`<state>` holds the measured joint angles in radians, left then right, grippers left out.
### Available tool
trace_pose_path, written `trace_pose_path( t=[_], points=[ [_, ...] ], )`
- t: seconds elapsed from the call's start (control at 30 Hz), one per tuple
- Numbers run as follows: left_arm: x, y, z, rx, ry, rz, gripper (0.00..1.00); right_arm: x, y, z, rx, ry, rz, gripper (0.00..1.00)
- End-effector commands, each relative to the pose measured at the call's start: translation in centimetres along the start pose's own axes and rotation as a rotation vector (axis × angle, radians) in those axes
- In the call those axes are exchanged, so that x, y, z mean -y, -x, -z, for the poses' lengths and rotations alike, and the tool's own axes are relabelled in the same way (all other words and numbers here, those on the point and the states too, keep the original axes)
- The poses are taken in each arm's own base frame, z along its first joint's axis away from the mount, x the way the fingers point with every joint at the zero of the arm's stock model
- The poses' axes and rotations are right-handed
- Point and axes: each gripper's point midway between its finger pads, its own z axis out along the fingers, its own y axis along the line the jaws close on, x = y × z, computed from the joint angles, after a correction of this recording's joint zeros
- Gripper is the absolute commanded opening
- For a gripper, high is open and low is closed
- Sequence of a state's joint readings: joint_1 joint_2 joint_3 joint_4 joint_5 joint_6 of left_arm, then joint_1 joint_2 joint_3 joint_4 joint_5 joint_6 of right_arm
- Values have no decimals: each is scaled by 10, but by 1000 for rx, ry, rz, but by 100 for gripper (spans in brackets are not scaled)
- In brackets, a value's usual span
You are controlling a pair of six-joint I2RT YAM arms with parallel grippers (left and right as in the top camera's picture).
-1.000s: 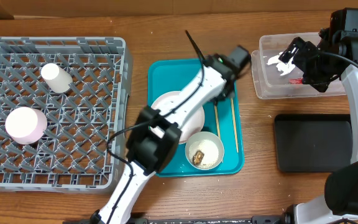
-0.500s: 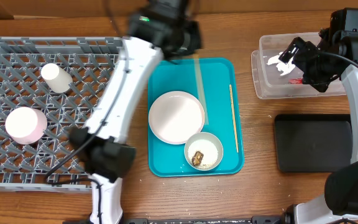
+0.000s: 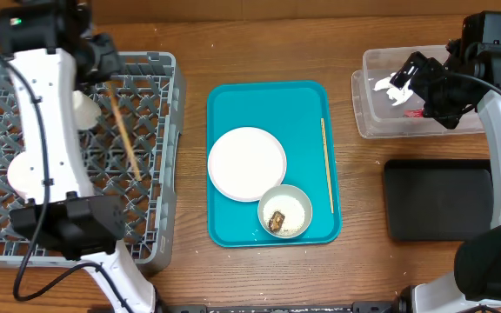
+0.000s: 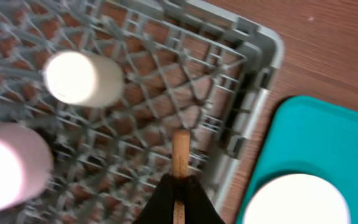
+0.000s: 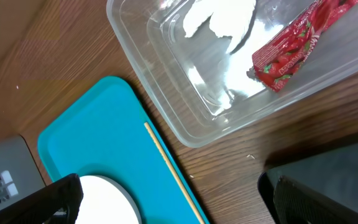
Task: Sort waste into correct bins and load items into the dishwasher
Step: 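Carry the chopstick to the rack and drop it in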
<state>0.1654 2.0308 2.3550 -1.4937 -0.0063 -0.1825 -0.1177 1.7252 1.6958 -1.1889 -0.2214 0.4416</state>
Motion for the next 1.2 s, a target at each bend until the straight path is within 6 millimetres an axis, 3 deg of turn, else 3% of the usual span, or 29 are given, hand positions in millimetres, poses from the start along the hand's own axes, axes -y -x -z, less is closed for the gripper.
trace_pose_path(
  t=[0.0, 0.27, 0.43, 0.53, 0.7, 0.97, 1.03, 1.17],
  points=[
    [0, 4, -7, 7, -67, -196, 4, -1, 1, 3, 9, 9, -2, 100],
    [24, 10, -54, -32, -181, -288, 4, -1, 1, 3, 9, 9, -2, 100],
    [35, -1, -98, -120, -201, -296, 4, -1, 1, 3, 10, 9, -2, 100],
    [56, -9, -115, -161, -281, -301, 4, -2, 1, 3, 10, 9, -2, 100],
    [79, -9, -119, -154, -323, -296, 4, -2, 1, 3, 10, 9, -2, 100],
    [91, -7, -119, -133, -328, -298, 4, -2, 1, 3, 10, 9, -2, 100],
    [88, -5, -120, -127, -303, -285, 8, -1, 1, 3, 9, 9, -2, 100],
    [54, 3, -129, -111, -92, -216, 8, -1, 1, 3, 9, 9, -2, 100]
  ],
)
